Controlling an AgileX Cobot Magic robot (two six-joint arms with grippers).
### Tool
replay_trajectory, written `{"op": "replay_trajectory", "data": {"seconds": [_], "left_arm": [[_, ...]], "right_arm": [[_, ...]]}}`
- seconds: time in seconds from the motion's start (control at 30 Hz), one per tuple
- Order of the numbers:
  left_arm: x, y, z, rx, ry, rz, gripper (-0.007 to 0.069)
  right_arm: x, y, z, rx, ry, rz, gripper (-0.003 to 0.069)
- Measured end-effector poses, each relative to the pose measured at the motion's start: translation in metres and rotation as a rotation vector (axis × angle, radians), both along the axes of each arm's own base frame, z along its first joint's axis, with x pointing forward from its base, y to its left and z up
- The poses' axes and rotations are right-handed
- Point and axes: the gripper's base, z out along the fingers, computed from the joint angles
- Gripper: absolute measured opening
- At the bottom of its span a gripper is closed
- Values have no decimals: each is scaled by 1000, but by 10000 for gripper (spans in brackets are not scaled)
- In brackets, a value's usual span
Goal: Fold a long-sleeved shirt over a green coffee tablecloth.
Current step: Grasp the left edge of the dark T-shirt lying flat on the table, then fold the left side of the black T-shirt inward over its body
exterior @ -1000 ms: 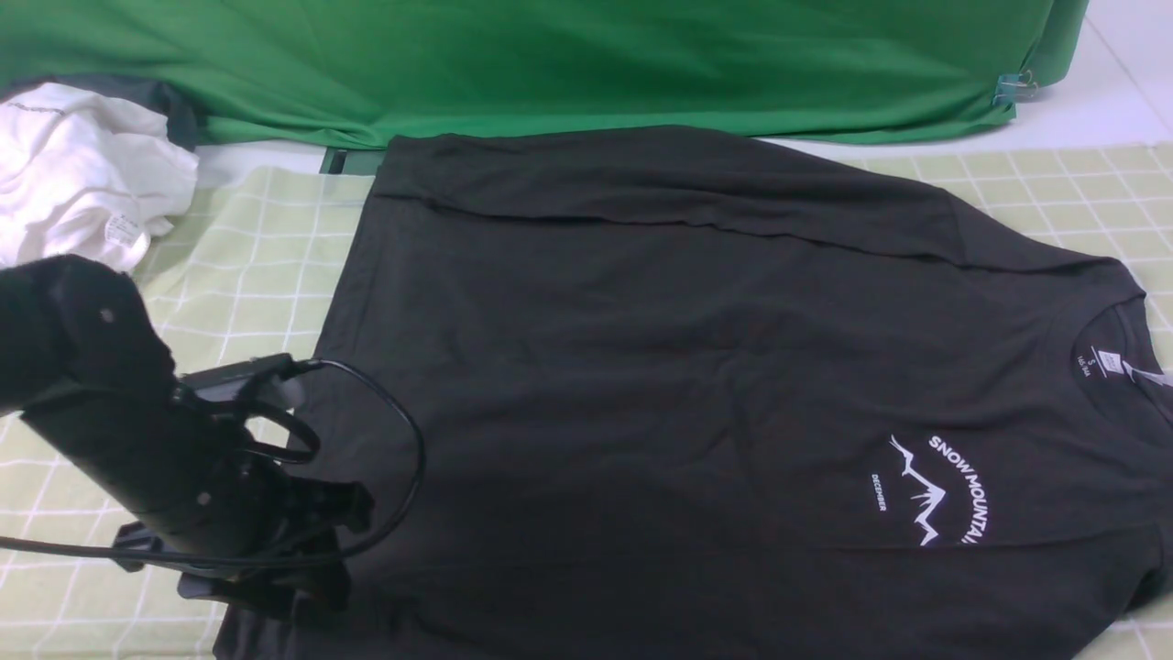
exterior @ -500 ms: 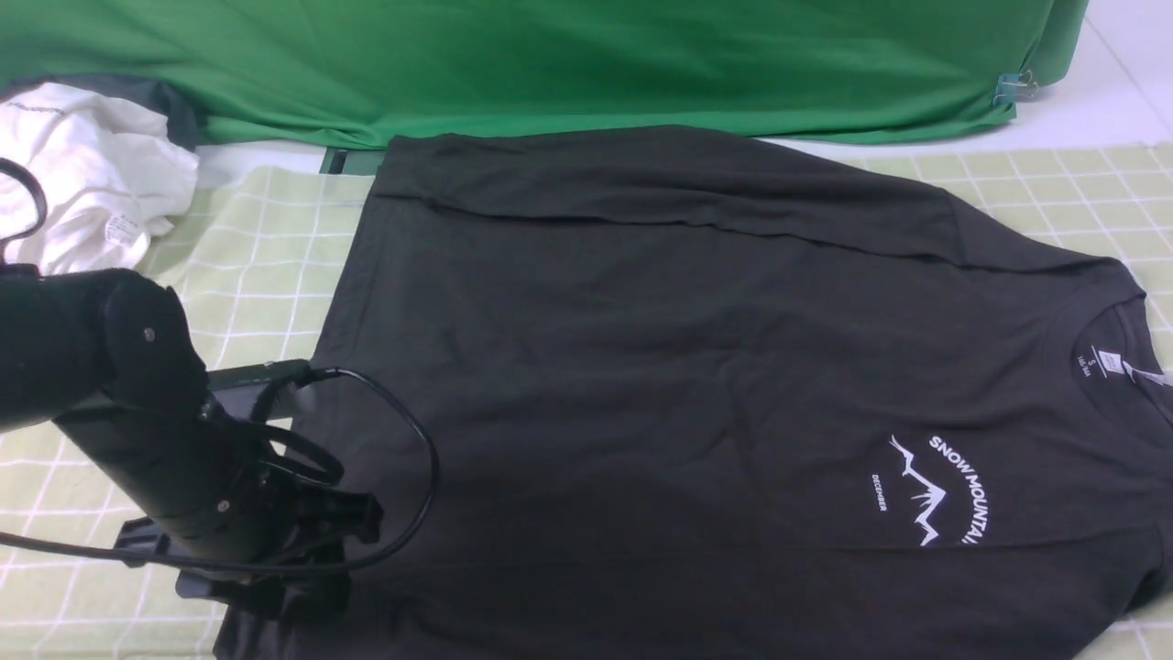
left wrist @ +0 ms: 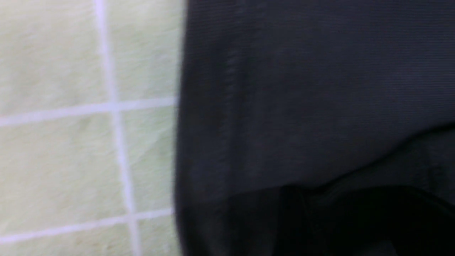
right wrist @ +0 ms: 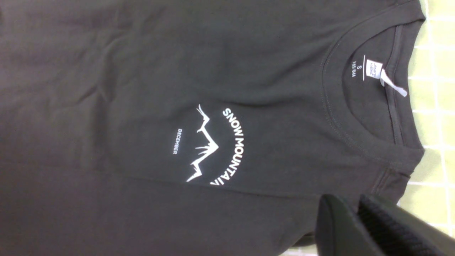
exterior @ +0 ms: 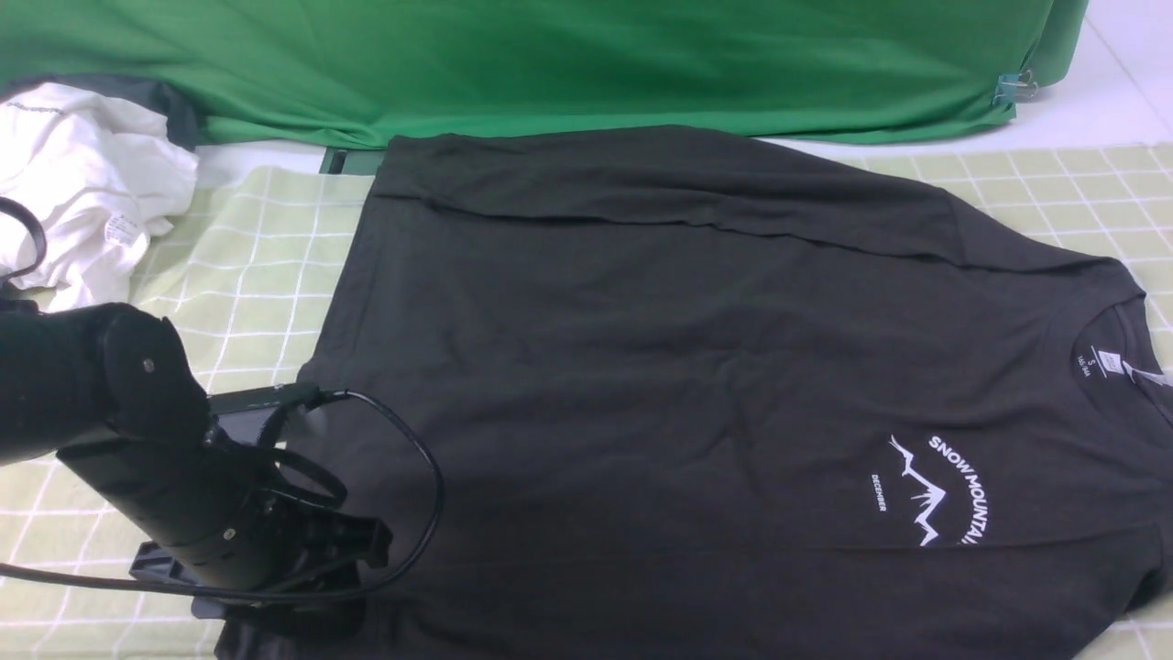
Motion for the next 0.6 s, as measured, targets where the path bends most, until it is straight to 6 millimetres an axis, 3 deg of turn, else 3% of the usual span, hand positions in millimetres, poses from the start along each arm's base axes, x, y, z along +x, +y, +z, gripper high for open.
{"op": "replay_trajectory", "data": {"seconds": [0.17,0.27,0.33,0.4,0.43,0.5,0.6], "left_arm": [[2,-3,3,-34,-9,-5,353],[1,-4,3,-46,9,-6,304],[0,-5,4,-53,22,-5,248],[-2,-4,2,-46,28,-4,128],[-2,-4,2,-45,25,-4,128],[-4,-2,-3,-29,10,1,39],[-3,-2,0,-30,-6,1,22]], "right_arm": [[0,0,0,-2,-1,2,109],[0,0,0,-2,-1,2,121],[0,0,0,-2,-1,2,126],[0,0,0,-2,-2,2,132],[0,0,0,-2,-2,2,132],[0,0,0,-2,-2,2,135],[0,0,0,-2,-2,2,136]]}}
